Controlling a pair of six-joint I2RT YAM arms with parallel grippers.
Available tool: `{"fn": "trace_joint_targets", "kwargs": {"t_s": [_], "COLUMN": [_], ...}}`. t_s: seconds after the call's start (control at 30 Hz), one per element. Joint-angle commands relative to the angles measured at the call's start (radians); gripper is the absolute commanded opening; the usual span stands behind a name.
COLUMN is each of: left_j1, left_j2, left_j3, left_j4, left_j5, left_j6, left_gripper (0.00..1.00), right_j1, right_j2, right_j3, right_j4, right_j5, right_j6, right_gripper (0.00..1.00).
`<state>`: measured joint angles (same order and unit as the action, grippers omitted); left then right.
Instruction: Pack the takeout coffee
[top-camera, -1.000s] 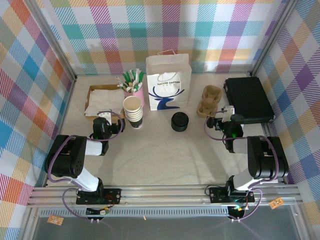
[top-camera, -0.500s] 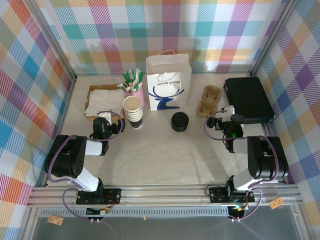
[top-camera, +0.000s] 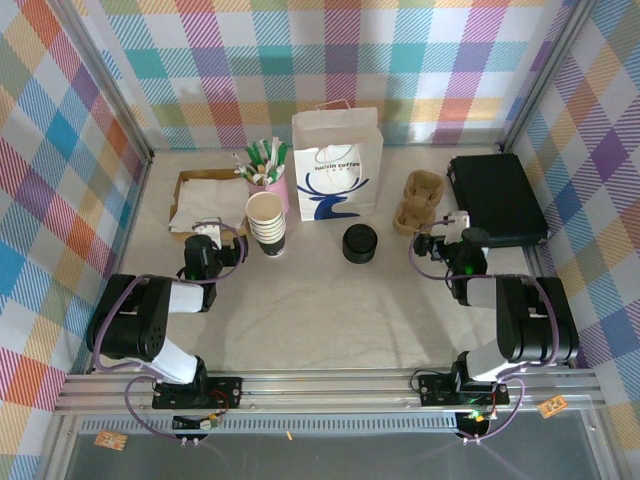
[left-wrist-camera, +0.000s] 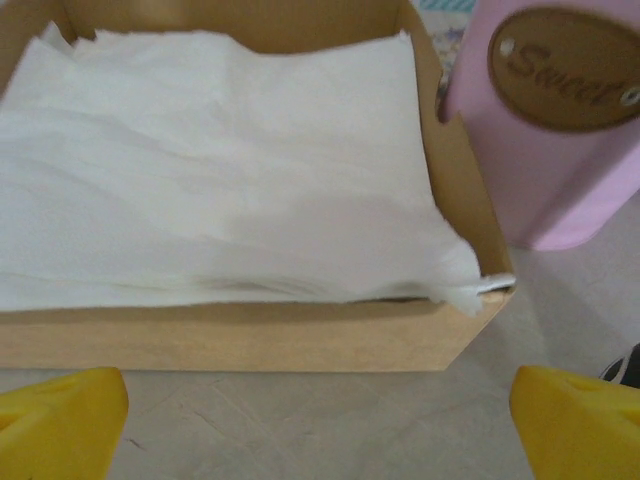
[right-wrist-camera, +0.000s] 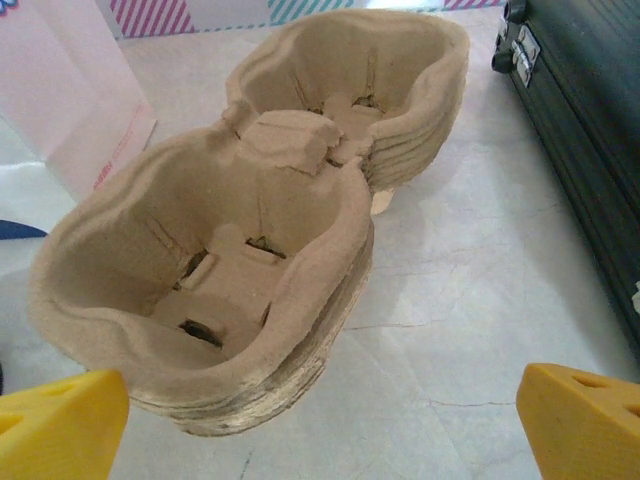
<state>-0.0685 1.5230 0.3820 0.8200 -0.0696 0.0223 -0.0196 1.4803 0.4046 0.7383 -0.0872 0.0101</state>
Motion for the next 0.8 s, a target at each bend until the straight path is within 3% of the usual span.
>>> {"fn": "trace_joint_targets", "kwargs": {"t_s": [0.0, 0.17, 0.4, 0.5, 0.67, 0.77], "left_j1": [0.015, 0.014, 0.015, 0.015, -0.006, -0.014], "left_j2": [-0.096, -0.274, -0.564, -0.609, -0.571, -0.539], "left_j3": [-0.008, 0.012, 0.225, 0.402, 0.73, 0.893], "left_j4": [-0.012, -0.194, -0.722, -1.0, -1.469, -1.646], "left_j5": [-0.033, -0.106, -0.195, -0.145, -0.099, -0.062], "left_j6": [-0.01, -0.036, -0.193, -0.288, -0.397, -0.438], "left_gripper": [0.97, 0.96, 0.89, 0.81, 0.73, 0.66], "right_j1": [-0.006, -0.005, -0.005, -0.005, -0.005, -0.005], "right_j2": [-0.078, -0.209, -0.39, -0.44, -0.453, -0.453], "right_j3": [0.041, 0.08, 0.318, 0.45, 0.69, 0.801], "right_j4": [-0.086, -0.309, -0.863, -1.09, -1.459, -1.626], "right_j5": [-0.008, 0.022, 0.026, 0.039, -0.005, -0.041], "right_j6": [0.009, 0.016, 0.093, 0.16, 0.262, 0.306], "right_gripper": [0.99, 0.95, 0.86, 0.8, 0.59, 0.6]}}
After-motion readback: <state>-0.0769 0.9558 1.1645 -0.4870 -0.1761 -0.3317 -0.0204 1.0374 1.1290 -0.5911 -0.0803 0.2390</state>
